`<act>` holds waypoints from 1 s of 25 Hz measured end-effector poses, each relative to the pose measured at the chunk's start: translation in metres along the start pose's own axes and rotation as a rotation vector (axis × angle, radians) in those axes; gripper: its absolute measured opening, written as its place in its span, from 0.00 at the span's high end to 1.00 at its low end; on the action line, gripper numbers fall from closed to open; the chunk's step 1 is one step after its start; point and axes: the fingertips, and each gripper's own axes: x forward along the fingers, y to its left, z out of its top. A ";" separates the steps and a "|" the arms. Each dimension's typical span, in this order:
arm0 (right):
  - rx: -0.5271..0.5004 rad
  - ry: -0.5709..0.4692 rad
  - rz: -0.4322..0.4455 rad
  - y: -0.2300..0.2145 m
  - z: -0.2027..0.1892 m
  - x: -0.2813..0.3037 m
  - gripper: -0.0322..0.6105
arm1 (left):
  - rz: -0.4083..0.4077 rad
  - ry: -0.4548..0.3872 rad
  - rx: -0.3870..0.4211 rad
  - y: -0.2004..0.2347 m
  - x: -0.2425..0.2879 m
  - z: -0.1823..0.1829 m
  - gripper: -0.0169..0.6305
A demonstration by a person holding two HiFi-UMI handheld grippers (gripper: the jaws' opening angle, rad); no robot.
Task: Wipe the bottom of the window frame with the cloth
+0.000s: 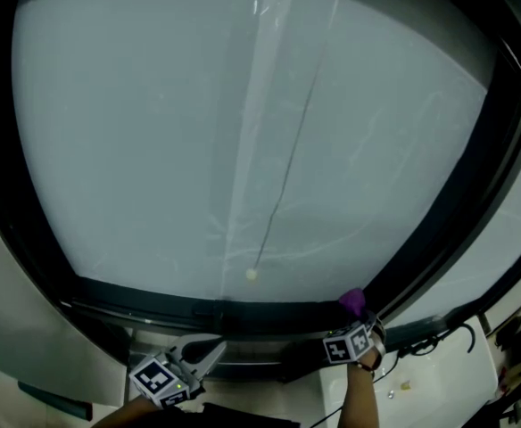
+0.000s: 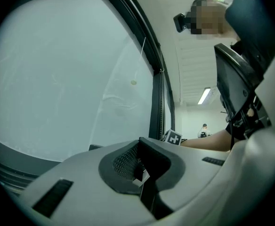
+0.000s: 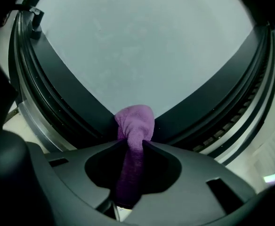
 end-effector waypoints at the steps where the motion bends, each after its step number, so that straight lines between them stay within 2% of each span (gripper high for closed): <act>1: -0.007 0.002 0.012 0.001 0.000 0.001 0.81 | 0.000 -0.002 0.000 0.000 0.000 0.001 0.97; 5: -0.026 -0.015 0.074 0.006 0.003 -0.002 0.81 | 0.005 -0.004 -0.002 0.001 0.000 0.001 0.97; 11: -0.003 -0.077 0.185 0.020 0.013 -0.011 0.81 | 0.018 -0.010 0.007 0.003 0.000 0.000 0.97; 17: -0.021 -0.109 0.267 0.037 0.017 -0.015 0.81 | 0.066 -0.001 0.005 0.011 -0.006 -0.001 0.97; 25: -0.042 -0.165 0.306 0.056 0.031 -0.029 0.81 | 0.084 -0.009 0.006 0.003 -0.012 0.001 0.97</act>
